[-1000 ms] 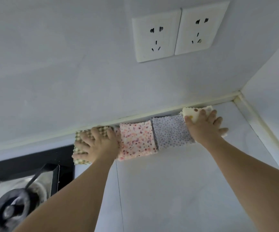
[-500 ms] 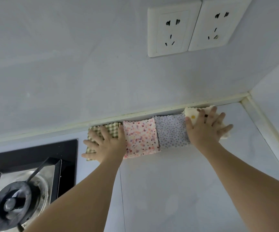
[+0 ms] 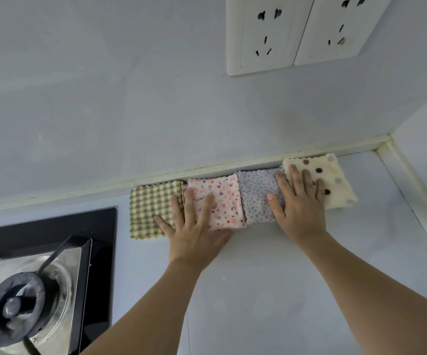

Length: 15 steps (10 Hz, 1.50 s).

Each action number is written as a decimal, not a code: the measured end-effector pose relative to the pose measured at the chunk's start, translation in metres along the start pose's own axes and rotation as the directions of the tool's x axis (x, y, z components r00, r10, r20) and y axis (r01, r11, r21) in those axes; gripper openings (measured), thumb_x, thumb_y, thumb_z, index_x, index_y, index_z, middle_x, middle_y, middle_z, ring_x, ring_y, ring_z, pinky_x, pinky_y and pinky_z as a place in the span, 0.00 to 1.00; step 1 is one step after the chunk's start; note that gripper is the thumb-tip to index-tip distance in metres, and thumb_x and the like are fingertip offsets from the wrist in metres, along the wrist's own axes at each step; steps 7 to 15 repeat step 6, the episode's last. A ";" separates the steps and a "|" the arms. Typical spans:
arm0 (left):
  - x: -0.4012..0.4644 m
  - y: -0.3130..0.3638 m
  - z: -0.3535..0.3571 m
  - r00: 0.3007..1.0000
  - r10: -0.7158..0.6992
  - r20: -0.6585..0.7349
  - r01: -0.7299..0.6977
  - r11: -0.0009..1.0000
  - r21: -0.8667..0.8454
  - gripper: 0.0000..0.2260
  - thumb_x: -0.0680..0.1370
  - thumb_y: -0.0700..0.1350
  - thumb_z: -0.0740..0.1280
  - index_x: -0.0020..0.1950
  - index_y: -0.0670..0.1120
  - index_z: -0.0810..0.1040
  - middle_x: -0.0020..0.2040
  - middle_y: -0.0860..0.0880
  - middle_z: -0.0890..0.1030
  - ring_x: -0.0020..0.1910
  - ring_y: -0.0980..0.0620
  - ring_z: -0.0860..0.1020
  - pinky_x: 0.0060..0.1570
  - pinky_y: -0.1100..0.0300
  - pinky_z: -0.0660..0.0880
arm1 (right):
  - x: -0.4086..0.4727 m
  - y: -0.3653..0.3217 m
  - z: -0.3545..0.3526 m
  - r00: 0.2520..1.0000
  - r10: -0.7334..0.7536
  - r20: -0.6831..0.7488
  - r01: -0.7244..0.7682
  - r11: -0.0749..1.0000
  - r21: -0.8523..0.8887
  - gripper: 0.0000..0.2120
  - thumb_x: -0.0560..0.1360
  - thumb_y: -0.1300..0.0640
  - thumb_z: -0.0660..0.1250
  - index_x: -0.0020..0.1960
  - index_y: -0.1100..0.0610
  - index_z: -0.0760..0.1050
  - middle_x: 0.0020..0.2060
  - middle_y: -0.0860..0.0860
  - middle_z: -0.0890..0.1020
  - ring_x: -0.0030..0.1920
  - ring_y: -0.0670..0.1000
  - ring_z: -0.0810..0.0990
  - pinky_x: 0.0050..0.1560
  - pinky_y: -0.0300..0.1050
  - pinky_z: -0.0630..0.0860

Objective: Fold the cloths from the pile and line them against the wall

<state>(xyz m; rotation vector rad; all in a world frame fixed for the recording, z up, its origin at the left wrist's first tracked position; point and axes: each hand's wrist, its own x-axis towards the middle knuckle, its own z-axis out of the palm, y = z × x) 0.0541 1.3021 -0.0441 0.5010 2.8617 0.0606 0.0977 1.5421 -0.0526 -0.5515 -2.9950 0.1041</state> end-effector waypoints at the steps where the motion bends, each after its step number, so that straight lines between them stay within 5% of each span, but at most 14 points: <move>1: 0.008 0.002 0.002 1.000 -0.022 -0.012 0.022 1.000 -0.006 0.38 0.71 0.77 0.48 0.76 0.63 0.41 0.78 0.48 0.35 0.75 0.36 0.34 0.63 0.23 0.39 | 0.003 -0.002 0.004 0.999 0.017 -0.029 -0.017 1.000 -0.025 0.29 0.79 0.39 0.50 0.69 0.55 0.72 0.71 0.59 0.69 0.69 0.66 0.67 0.69 0.67 0.58; 6: -0.002 0.008 -0.027 0.998 0.002 0.064 -0.003 1.000 0.024 0.40 0.69 0.78 0.40 0.76 0.62 0.35 0.78 0.52 0.32 0.75 0.41 0.30 0.64 0.25 0.38 | -0.007 -0.014 -0.023 0.988 0.043 -0.148 -0.038 0.999 0.031 0.26 0.80 0.44 0.52 0.70 0.58 0.69 0.72 0.59 0.67 0.71 0.64 0.64 0.71 0.65 0.56; 15: -0.002 0.008 -0.027 0.998 0.002 0.064 -0.003 1.000 0.024 0.40 0.69 0.78 0.40 0.76 0.62 0.35 0.78 0.52 0.32 0.75 0.41 0.30 0.64 0.25 0.38 | -0.007 -0.014 -0.023 0.988 0.043 -0.148 -0.038 0.999 0.031 0.26 0.80 0.44 0.52 0.70 0.58 0.69 0.72 0.59 0.67 0.71 0.64 0.64 0.71 0.65 0.56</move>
